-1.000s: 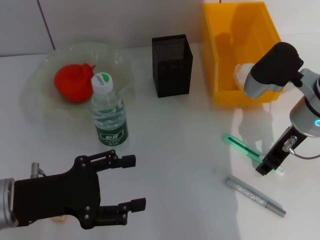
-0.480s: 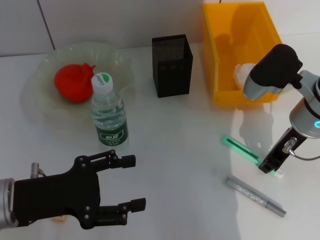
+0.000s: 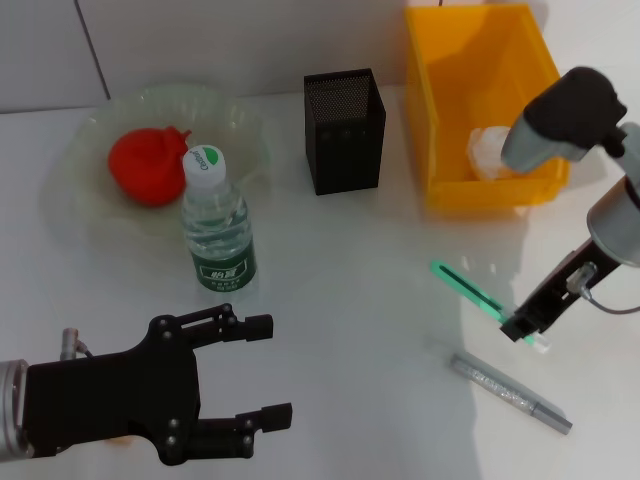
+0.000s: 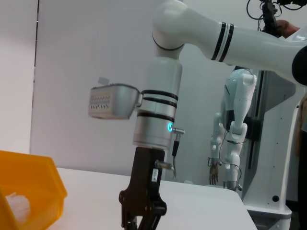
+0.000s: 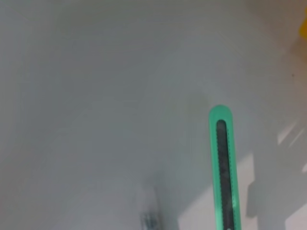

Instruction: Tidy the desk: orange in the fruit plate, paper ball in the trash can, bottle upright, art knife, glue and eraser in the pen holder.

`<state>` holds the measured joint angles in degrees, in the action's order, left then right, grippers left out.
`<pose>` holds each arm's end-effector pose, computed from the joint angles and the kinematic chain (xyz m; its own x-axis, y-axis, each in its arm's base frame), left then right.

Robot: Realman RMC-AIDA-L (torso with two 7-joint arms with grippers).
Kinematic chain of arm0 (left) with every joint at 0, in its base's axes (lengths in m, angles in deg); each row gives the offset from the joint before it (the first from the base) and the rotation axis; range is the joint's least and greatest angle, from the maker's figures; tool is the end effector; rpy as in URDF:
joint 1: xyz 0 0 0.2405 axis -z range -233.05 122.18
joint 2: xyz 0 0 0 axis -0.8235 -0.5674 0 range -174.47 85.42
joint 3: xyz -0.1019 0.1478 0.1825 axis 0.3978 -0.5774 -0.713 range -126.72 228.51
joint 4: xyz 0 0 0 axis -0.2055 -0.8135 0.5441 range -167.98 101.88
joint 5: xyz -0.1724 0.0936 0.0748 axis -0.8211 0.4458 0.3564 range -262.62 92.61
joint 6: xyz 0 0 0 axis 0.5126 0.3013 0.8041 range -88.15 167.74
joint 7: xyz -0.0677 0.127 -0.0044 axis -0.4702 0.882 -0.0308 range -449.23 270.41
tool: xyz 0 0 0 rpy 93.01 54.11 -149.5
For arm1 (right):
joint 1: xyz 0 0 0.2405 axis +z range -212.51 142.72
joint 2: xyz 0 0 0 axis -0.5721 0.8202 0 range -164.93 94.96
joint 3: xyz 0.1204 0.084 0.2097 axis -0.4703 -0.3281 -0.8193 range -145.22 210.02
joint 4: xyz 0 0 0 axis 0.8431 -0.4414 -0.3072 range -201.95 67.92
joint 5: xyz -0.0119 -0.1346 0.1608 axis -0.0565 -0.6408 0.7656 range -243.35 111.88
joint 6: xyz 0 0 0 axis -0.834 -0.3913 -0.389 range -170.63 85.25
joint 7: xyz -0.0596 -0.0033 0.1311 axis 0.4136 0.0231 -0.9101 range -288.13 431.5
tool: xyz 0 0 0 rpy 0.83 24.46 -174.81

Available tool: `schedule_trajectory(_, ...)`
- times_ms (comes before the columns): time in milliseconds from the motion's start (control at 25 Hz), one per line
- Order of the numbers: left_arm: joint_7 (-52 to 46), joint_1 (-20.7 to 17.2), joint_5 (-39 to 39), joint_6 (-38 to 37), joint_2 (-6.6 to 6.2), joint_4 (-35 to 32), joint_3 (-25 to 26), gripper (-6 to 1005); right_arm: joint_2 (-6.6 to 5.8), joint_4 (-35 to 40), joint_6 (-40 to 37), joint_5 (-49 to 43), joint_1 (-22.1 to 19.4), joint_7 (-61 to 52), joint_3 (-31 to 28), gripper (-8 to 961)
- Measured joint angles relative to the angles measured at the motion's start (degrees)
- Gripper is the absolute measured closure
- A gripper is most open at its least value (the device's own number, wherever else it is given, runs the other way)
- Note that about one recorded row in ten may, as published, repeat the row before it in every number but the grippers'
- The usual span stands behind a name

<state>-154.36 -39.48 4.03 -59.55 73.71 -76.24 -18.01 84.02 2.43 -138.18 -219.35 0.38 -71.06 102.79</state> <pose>-0.2444 0.2486 -0.0199 0.7733 0.1101 0.6244 0.1465 -0.9892 -0.0069 0.2246 0.3452 0.0128 0.5964 -0.7524 0.2799 -0.6382 -0.6558 -0.4033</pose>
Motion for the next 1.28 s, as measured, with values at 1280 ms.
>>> schedule_trajectory(1280,-0.29,1.17,-0.34,0.08,0.40,0.51,-0.02,185,-1.24,38.37,-3.92,-7.19,6.47,13.21,-5.59,777)
